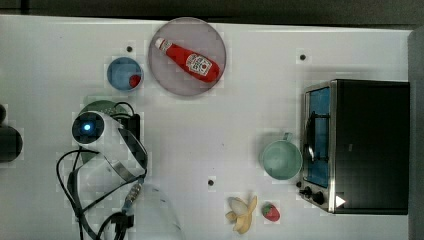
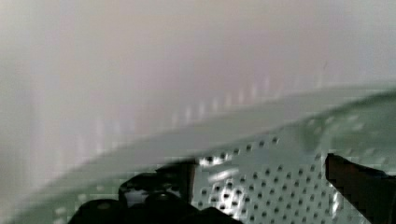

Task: Drag strainer left to right.

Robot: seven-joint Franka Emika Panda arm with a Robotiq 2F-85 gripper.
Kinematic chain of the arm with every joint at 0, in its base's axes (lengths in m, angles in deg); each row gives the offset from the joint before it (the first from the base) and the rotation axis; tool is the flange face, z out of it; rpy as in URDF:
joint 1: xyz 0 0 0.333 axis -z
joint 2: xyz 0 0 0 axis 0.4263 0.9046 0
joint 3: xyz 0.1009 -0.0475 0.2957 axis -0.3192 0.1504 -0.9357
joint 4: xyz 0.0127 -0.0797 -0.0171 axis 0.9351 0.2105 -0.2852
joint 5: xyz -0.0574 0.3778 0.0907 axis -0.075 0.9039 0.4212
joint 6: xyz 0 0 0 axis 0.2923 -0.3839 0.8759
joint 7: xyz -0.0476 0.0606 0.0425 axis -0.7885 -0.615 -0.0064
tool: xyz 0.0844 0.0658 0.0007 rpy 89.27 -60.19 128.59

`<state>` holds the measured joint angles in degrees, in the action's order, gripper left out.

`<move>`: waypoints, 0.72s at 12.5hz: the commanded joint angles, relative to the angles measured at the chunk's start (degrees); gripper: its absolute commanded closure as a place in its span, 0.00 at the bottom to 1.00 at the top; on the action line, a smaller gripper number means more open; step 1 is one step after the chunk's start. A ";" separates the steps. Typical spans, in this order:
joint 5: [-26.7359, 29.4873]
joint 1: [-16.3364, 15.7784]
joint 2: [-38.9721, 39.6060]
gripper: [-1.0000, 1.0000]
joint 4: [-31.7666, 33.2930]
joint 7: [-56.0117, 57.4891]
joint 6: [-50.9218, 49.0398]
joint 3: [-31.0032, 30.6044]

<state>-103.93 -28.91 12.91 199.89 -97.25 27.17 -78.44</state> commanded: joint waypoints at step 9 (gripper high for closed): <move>-0.46 9.16 -8.45 0.00 11.12 6.86 6.85 2.54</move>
<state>-104.84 -22.56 6.01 210.85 -94.51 34.10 -76.14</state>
